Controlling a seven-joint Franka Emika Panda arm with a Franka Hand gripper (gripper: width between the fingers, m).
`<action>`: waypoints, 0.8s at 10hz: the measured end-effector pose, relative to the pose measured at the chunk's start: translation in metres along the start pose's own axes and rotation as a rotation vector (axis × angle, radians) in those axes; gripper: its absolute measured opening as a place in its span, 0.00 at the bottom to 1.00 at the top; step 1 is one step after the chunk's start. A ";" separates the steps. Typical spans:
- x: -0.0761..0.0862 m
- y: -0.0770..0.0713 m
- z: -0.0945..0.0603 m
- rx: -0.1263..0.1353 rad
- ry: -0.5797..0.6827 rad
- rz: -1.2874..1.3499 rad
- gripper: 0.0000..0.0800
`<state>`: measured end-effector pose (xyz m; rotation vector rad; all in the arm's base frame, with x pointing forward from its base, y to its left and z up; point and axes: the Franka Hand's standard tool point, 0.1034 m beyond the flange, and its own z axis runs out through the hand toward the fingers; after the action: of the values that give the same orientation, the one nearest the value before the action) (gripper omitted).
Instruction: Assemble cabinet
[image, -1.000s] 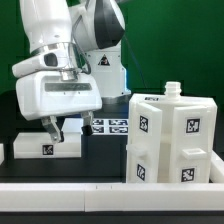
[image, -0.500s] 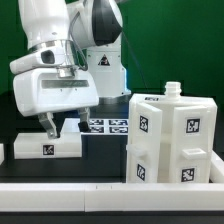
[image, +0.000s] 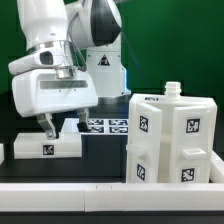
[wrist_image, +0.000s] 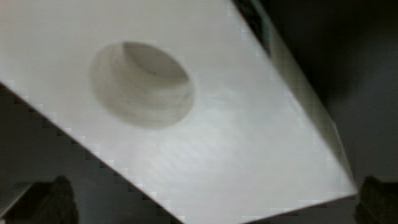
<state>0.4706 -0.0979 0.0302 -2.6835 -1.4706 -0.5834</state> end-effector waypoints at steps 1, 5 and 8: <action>0.000 0.000 0.000 0.001 0.000 0.001 0.99; 0.034 0.023 0.021 -0.010 0.045 0.011 0.99; 0.054 0.039 0.024 -0.028 0.063 0.050 0.99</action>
Offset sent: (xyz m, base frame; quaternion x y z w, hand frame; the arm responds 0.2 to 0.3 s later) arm 0.0749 0.0382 -0.1000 0.0028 0.0173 0.0165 0.9997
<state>0.5357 -0.0709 0.0317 -2.6879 -1.3864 -0.6837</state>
